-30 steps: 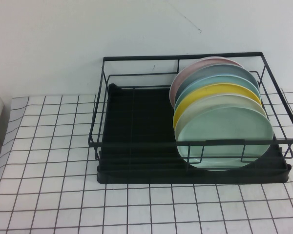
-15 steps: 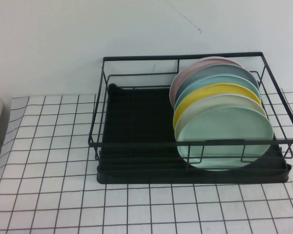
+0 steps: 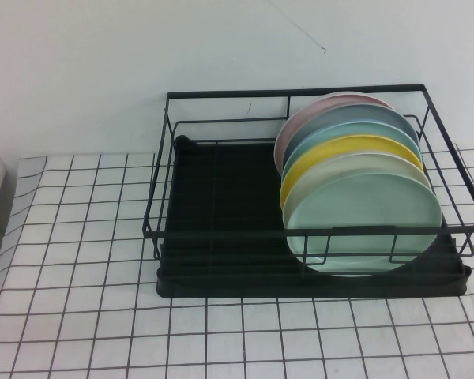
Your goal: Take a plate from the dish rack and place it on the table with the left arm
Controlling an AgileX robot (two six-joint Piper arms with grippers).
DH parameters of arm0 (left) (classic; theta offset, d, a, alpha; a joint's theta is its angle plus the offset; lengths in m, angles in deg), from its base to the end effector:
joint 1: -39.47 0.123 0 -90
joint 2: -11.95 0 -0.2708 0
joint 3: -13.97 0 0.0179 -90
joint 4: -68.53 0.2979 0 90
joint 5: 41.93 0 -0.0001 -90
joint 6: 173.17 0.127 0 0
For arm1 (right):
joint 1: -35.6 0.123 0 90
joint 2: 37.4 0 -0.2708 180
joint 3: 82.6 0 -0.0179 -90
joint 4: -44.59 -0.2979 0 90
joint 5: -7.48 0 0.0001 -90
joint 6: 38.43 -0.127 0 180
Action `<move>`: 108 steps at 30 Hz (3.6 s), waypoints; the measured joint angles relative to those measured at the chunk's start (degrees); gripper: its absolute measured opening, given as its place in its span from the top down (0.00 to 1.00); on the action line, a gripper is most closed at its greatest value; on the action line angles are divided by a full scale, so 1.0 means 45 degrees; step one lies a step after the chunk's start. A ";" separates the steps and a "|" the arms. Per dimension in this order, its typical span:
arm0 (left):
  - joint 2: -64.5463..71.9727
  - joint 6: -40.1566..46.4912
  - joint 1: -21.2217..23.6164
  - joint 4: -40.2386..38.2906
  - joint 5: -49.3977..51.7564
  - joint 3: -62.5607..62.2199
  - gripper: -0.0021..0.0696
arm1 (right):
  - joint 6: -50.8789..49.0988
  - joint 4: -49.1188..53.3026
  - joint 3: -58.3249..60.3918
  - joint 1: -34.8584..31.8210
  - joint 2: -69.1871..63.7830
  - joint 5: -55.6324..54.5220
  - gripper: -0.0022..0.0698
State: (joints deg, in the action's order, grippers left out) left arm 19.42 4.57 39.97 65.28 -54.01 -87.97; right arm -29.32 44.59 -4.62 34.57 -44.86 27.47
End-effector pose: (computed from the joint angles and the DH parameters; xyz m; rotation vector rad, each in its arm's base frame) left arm 0.1488 0.0028 0.2353 -0.0766 1.2803 -0.0664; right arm 0.1494 -0.0027 0.1658 -0.1298 1.8373 -0.1239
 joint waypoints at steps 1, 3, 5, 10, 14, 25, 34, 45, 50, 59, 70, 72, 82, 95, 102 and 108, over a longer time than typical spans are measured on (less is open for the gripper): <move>0.0000 0.0000 0.0000 0.0000 -0.0512 0.0000 0.98 | 0.0000 0.0000 0.0000 0.0000 0.0000 0.0000 0.98; 0.0000 0.0000 0.0000 0.0000 -0.1409 0.0000 0.98 | 0.0000 0.0000 0.0000 0.0000 0.0000 0.0000 0.98; 0.0000 0.0000 0.0000 0.0000 -0.2145 0.0000 0.98 | 0.0000 0.0000 0.0000 0.0000 0.0000 0.0000 0.98; -0.0027 -0.0057 0.0000 -0.0166 -0.2535 0.0000 0.98 | 0.0000 0.0000 0.0000 0.0000 0.0000 0.0000 0.98; -0.0027 -0.1144 0.0000 -0.0188 0.0056 -0.0498 0.98 | 0.0000 0.0000 0.0000 0.0000 0.0000 0.0000 0.98; 0.4080 0.2442 0.0000 -0.2673 1.0090 -0.7414 0.98 | 0.0000 0.0000 0.0000 0.0000 0.0000 0.0000 0.98; 0.9445 1.1075 0.0000 -0.8798 1.2107 -1.0219 0.98 | 0.0000 0.0000 0.0000 0.0000 0.0000 0.0000 0.98; 1.4558 2.1143 -0.0916 -1.5894 1.2316 -1.1463 0.96 | 0.0000 0.0000 0.0000 0.0000 0.0000 0.0000 0.98; 1.6519 2.2390 -0.3358 -1.6107 1.0446 -1.2475 0.81 | 0.0000 0.0000 0.0000 0.0000 0.0000 0.0000 0.98; 1.9460 2.3567 -0.6730 -1.6240 0.7762 -1.4201 0.43 | 0.0000 0.0000 0.0000 0.0000 0.0000 0.0000 0.98; 2.2559 2.3810 -0.7941 -1.6353 0.7071 -1.6373 0.47 | 0.0000 0.0000 0.0000 0.0000 0.0000 0.0000 0.98; 2.2759 2.4019 -0.8000 -1.6353 0.6852 -1.6540 0.47 | 0.0000 0.0000 0.0000 0.0000 0.0000 0.0000 0.98; 2.3326 2.4887 -0.8049 -1.6717 0.6251 -1.6659 0.73 | 0.0000 0.0000 0.0000 0.0000 0.0000 0.0000 0.98; 2.2199 2.5283 -0.8125 -1.7169 0.6078 -1.7580 0.90 | 0.0000 0.0000 0.0000 0.0000 0.0000 0.0000 0.98; 2.0251 2.4653 -0.8125 -1.9167 0.5837 -1.8329 0.91 | 0.0000 0.0000 0.0000 0.0000 0.0000 0.0000 0.98; 1.8864 1.9264 -0.8125 -1.7593 0.5970 -1.8150 0.91 | 0.0000 0.0000 0.0000 0.0000 0.0000 0.0000 0.98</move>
State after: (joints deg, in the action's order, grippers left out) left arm 104.31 91.26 3.41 -13.89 -27.15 -169.64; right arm -29.32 44.59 -4.62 34.57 -44.86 27.47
